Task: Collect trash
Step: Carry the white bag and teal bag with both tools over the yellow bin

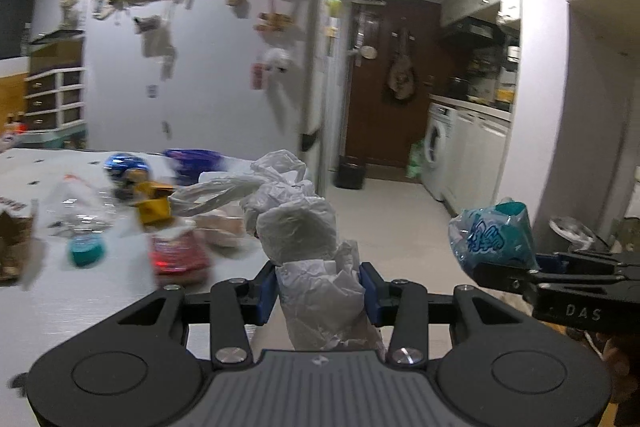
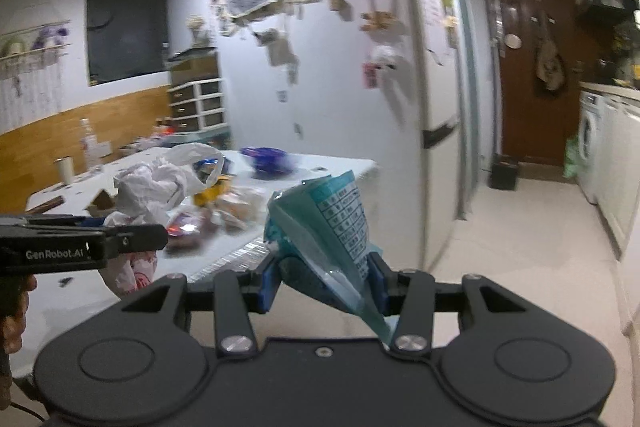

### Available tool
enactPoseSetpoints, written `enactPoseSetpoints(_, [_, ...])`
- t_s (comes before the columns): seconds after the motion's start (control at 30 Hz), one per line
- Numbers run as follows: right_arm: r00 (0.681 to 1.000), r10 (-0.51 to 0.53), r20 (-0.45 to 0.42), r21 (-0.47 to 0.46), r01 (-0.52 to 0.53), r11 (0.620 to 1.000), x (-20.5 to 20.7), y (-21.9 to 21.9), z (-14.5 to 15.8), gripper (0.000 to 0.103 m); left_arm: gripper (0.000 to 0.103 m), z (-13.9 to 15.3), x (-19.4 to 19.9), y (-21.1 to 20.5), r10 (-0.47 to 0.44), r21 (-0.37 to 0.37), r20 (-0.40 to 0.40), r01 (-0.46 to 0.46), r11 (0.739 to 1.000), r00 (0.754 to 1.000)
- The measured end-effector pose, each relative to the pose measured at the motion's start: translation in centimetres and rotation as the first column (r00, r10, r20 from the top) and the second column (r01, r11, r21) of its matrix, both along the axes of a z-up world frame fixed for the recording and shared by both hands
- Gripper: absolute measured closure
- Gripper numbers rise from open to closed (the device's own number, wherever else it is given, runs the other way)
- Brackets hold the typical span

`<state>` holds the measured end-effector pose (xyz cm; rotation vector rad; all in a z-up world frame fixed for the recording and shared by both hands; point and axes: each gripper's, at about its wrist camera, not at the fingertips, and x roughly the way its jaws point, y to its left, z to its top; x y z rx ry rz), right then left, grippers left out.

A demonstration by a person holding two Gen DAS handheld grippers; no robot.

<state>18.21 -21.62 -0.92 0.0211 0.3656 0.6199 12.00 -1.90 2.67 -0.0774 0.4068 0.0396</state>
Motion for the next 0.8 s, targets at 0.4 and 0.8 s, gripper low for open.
enactPoseSetpoints(0.4, [0.978, -0.16, -0.134, -0.055, 0.154, 0.987, 4.7, -5.2, -3.1, 0.056, 0.059, -3.6, 8.7, -5.9, -0.152, -0.023, -0.091, 0.151, 0.988, 0.984])
enactPoseSetpoints(0.8, [0.902, -0.23, -0.366, -0.138, 0.192, 0.972, 12.6, -5.2, -11.2, 0.056, 0.059, -12.7, 17.4, -9.0, -0.208, -0.101, -0.273, 0.186, 0.977, 0.939])
